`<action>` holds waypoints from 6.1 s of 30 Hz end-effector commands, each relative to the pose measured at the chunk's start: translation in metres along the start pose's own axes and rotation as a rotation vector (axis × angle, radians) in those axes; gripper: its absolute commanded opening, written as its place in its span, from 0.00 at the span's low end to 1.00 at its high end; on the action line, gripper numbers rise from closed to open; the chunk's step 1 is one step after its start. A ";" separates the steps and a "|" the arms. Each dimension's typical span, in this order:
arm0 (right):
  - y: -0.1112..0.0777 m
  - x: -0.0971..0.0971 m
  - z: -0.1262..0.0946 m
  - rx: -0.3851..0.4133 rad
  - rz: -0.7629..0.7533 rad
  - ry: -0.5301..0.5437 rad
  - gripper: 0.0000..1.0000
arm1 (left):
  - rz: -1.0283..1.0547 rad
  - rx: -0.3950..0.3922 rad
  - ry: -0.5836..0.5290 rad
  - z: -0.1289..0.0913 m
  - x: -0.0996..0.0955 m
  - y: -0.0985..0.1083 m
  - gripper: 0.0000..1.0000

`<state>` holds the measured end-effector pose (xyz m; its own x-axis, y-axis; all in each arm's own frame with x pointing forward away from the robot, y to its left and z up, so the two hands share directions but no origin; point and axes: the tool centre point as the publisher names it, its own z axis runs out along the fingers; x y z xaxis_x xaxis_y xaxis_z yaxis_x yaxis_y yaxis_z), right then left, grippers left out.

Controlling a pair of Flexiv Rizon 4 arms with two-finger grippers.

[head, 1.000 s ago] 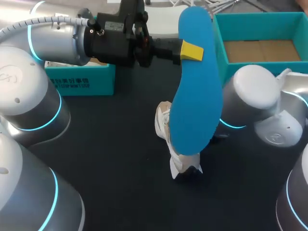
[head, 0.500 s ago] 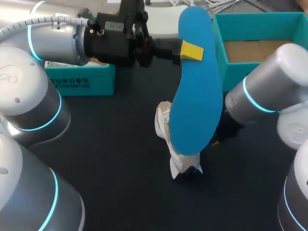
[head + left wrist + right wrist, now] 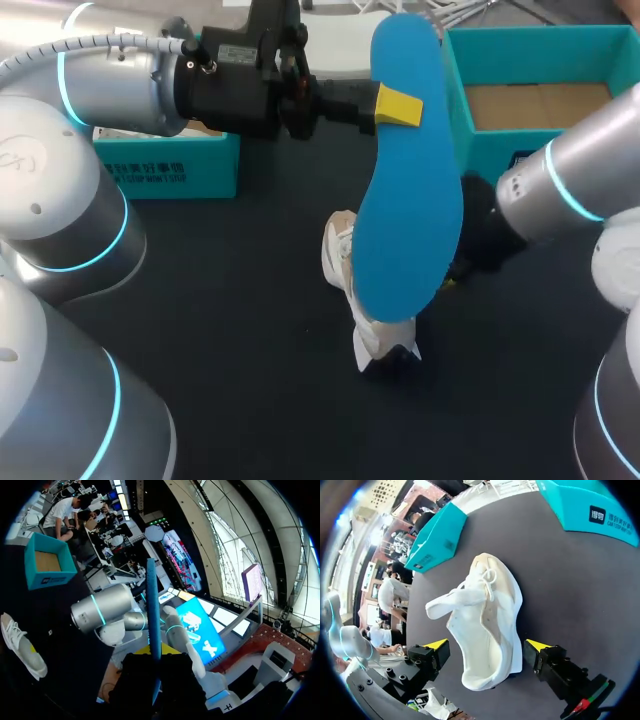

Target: Take the shoe out of the shoebox, open the shoe tongue, remove and reinsert the insole, then place the shoe into the shoebox

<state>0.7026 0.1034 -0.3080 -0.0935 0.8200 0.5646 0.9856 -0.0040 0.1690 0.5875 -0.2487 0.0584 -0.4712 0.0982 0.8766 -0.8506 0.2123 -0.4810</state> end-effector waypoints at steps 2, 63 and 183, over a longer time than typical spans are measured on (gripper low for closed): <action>0.000 -0.004 -0.020 0.019 0.020 0.298 1.00 | 0.000 0.000 -0.001 0.001 -0.001 0.001 0.00; 0.053 0.078 -0.152 0.027 0.050 0.791 1.00 | 0.000 0.000 -0.001 0.001 -0.001 0.001 0.00; 0.083 0.122 -0.121 0.109 0.041 0.886 0.61 | 2.663 -0.190 -0.597 -0.002 -0.227 -0.002 0.00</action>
<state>0.7526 0.1308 -0.1232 -0.0904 0.0819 0.9925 0.9943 0.0640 0.0853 0.6966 -0.2603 -0.1389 0.0864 0.0402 -0.9954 0.9749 0.2025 0.0928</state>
